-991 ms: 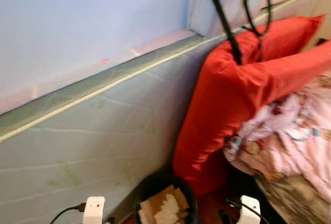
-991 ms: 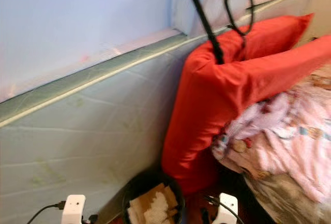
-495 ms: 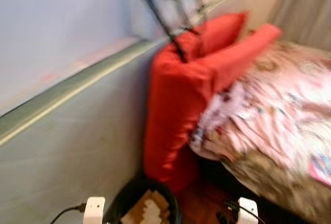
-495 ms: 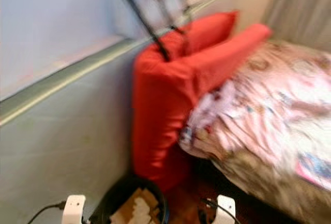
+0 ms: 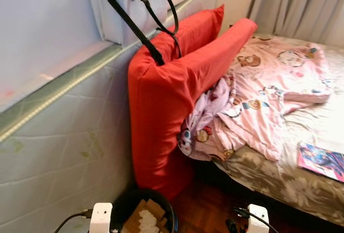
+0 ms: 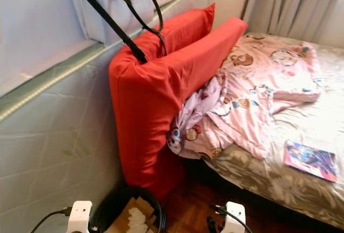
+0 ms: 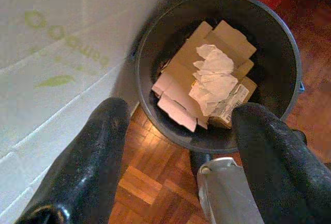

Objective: Clean up the room

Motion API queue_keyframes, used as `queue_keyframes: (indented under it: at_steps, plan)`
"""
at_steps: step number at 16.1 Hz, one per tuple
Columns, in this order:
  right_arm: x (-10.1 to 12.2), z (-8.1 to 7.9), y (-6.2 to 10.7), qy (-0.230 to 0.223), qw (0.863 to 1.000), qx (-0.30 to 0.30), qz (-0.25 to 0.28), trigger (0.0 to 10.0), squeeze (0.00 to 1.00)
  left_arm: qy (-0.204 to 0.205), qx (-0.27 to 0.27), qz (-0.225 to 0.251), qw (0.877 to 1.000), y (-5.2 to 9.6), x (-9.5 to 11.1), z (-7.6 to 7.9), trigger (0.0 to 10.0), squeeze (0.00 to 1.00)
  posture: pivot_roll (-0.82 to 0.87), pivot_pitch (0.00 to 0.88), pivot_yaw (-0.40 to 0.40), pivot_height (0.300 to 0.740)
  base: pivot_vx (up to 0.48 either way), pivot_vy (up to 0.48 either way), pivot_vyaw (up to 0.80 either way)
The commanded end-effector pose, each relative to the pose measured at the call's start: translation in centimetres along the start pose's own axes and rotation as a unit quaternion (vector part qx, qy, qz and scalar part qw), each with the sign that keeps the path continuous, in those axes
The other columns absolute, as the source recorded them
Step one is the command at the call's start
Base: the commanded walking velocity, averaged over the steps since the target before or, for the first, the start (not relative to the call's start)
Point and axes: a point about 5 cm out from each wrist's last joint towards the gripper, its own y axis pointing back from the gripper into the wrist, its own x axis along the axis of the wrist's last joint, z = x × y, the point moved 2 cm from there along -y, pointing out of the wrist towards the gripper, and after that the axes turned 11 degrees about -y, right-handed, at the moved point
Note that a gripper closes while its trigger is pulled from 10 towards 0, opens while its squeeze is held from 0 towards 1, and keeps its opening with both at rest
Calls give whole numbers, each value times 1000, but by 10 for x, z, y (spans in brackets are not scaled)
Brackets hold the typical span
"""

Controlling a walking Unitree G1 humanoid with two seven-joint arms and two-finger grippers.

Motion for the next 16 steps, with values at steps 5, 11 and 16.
queue_keyframes:
  at_steps: [5,11,16]
  plan:
    - [1,-1,0,4,1000,4,0,10000,0,-10,6,-6,1000,0,-3,0,10000,0,0,0,6,726,0,0,0]
    - [1,-1,0,6,1000,5,0,10000,0,-9,6,-1,1000,1,-2,-1,10000,0,3,0,3,726,0,-325,0]
    - [2,-2,0,7,1000,6,2,10000,0,-7,12,-8,1000,5,-15,-17,10000,0,4,0,2,726,0,-339,0]
